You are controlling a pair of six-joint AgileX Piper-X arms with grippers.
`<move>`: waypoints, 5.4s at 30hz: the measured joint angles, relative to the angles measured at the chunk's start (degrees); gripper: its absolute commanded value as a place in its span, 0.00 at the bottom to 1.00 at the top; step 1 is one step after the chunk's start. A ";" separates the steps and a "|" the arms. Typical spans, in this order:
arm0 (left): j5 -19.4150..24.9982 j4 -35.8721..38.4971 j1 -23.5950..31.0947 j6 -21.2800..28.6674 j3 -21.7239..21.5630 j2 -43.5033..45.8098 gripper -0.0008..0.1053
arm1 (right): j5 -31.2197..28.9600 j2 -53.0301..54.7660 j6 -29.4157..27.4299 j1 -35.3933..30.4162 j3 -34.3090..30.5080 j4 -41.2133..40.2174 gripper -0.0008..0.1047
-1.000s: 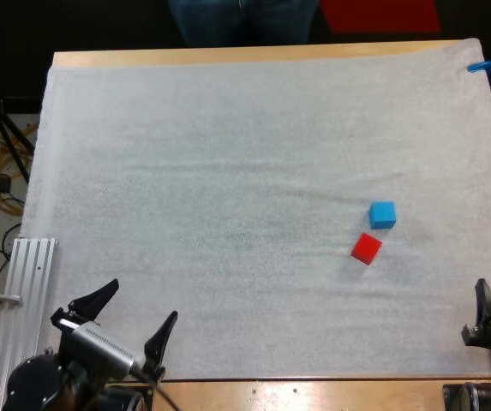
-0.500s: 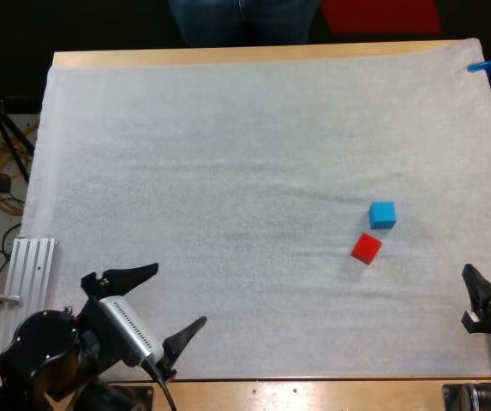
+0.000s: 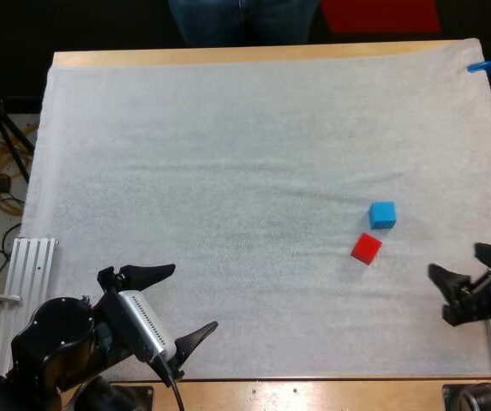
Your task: Stack red cube on blue cube
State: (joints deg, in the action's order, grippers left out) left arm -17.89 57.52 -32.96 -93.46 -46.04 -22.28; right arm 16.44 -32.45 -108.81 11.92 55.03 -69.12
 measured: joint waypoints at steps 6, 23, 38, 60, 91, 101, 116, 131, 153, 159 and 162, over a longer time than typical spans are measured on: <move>0.00 -0.87 0.00 0.00 0.00 0.00 0.83 | -4.90 -9.34 0.00 9.13 -0.03 0.39 0.66; 0.00 -1.10 0.00 0.00 0.00 0.00 0.83 | -20.20 -39.14 -0.51 18.63 2.41 5.89 0.66; 0.00 -1.10 0.00 0.00 0.00 0.00 0.83 | -20.47 -54.06 -0.71 18.63 2.37 11.56 0.66; 0.00 -1.10 0.00 0.00 0.00 0.00 0.83 | -20.60 -64.03 -1.31 18.38 2.37 15.21 0.34; 0.00 -1.10 0.00 0.00 0.00 0.00 0.83 | -24.76 -54.91 -0.48 8.20 10.29 10.50 0.25; 0.00 -1.10 0.00 0.00 0.00 0.00 0.83 | -20.59 -60.45 0.93 6.24 11.06 9.78 0.25; 0.00 -1.10 0.00 0.00 0.00 0.00 0.83 | -19.09 -62.09 0.04 6.26 11.73 10.32 0.25; 0.00 -1.10 0.00 0.00 0.00 0.00 0.83 | -18.03 -62.09 -0.78 6.26 11.73 10.41 0.54; 0.00 -1.10 0.00 0.00 0.00 0.00 0.83 | -18.03 -49.59 -0.29 6.26 11.73 7.18 0.54; 1.68 -1.10 0.00 0.00 0.00 0.00 0.83 | -18.21 -43.04 -0.29 6.26 11.84 7.39 0.54; 8.35 -1.10 0.00 0.00 0.00 0.00 0.83 | -18.77 -41.34 0.22 5.26 11.82 9.19 0.54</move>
State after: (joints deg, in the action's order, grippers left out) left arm -9.54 56.41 -32.96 -93.46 -46.04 -22.28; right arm -2.33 -73.79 -108.60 17.17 66.85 -59.94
